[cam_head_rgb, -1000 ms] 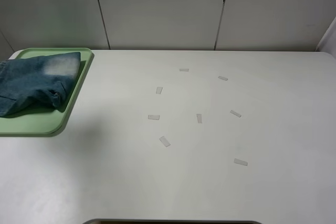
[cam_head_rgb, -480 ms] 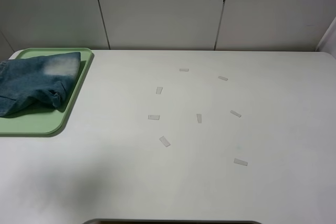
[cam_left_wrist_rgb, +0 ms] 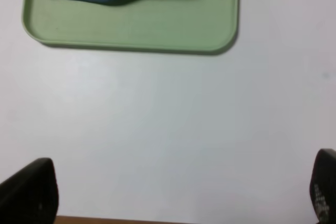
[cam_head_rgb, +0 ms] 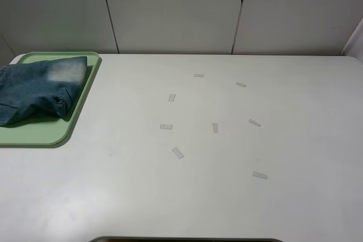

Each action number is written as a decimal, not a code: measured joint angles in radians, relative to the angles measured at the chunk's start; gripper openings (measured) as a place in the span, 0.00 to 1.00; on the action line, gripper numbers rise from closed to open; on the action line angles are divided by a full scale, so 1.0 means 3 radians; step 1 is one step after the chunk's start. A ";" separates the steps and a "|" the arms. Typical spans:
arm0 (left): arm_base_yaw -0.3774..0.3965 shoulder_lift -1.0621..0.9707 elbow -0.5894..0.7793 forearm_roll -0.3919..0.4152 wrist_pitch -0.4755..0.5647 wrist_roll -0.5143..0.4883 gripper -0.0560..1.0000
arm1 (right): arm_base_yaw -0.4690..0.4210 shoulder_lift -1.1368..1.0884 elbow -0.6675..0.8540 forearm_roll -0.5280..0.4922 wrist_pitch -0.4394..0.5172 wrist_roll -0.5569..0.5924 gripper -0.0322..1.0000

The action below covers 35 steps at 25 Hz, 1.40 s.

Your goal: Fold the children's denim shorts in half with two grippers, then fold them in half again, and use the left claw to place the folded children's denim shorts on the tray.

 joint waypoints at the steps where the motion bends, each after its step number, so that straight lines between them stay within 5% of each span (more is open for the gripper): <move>1: 0.0000 -0.0112 0.0077 -0.0021 0.0000 0.0000 0.94 | 0.0000 0.0000 0.0000 0.0000 0.0000 0.0000 0.70; 6: 0.0000 -0.0699 0.0345 -0.0040 0.0003 0.0035 0.95 | 0.0000 0.0000 0.0000 0.0000 0.0000 0.0000 0.70; 13: 0.0000 -0.1588 0.0436 -0.0177 0.0004 0.0505 0.99 | 0.0000 0.0000 0.0000 0.0000 0.0000 0.0000 0.70; 24: -0.0550 -0.2321 0.1070 -0.0061 -0.0221 0.0172 0.99 | 0.0000 0.0000 0.0000 0.0000 0.0000 0.0000 0.70; 35: -0.0621 -0.2627 0.1433 -0.0032 -0.0353 0.0105 0.99 | 0.0000 0.0000 0.0000 0.0000 0.0000 0.0000 0.70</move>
